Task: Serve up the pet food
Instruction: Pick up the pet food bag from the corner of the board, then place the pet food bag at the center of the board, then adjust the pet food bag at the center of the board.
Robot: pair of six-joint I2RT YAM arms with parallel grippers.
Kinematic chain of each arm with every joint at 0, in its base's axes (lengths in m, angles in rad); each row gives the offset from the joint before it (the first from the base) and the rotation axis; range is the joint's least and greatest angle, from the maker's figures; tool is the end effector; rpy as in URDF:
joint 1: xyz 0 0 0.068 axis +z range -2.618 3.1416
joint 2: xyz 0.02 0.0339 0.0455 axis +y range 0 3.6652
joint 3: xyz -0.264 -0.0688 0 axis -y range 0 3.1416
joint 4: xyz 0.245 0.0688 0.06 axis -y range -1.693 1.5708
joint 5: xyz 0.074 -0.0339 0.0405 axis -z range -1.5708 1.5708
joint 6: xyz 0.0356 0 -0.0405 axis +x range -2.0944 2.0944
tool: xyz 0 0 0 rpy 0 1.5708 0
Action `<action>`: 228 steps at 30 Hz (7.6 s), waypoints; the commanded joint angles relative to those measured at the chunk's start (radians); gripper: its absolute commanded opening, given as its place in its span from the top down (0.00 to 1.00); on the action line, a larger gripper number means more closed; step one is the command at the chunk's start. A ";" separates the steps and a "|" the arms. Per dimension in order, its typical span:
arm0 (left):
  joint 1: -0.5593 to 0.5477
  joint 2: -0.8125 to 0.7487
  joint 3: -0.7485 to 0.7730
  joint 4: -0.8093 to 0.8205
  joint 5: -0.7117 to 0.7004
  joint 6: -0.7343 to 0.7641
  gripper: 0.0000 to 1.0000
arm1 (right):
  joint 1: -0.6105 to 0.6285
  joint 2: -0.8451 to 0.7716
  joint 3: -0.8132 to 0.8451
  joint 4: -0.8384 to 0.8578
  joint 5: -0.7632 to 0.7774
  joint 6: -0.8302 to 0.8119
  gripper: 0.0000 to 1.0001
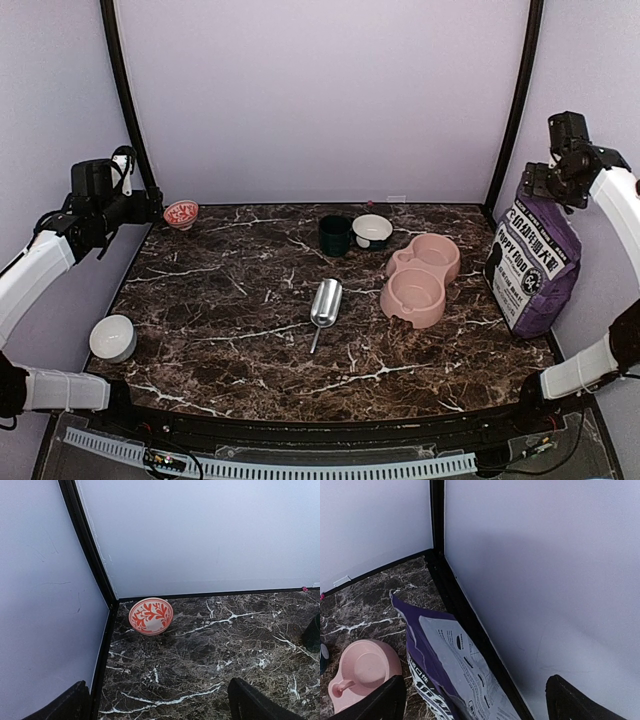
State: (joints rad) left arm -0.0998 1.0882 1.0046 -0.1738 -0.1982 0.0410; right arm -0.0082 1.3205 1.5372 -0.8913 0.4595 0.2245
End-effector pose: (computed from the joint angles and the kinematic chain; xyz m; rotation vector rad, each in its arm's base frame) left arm 0.2514 -0.0181 0.3590 -0.0111 1.8252 0.1396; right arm 0.2635 -0.0180 0.4144 0.4961 2.1350 -0.3934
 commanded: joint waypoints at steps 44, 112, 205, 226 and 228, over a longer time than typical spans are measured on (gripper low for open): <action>0.001 -0.062 -0.030 0.040 0.028 0.011 0.02 | -0.025 -0.025 0.343 0.054 -0.241 -0.037 1.00; -0.012 -0.077 -0.030 0.032 0.011 0.001 0.01 | 0.963 0.568 1.000 0.862 -0.460 -0.085 1.00; -0.138 0.408 -0.103 0.147 0.571 -0.473 0.30 | 0.849 0.838 0.163 0.808 -1.089 0.128 0.80; -0.138 0.274 0.084 -0.101 0.343 -0.281 0.30 | 0.881 0.792 0.203 0.787 -0.956 0.125 0.76; -0.138 0.260 0.111 -0.111 0.329 -0.266 0.30 | 0.863 0.759 0.190 0.771 -0.924 0.117 0.75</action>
State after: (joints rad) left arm -0.2340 1.4158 1.0496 -0.2417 0.1852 -0.2874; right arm 0.8806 2.1899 1.7401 -0.1291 -0.5549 0.3744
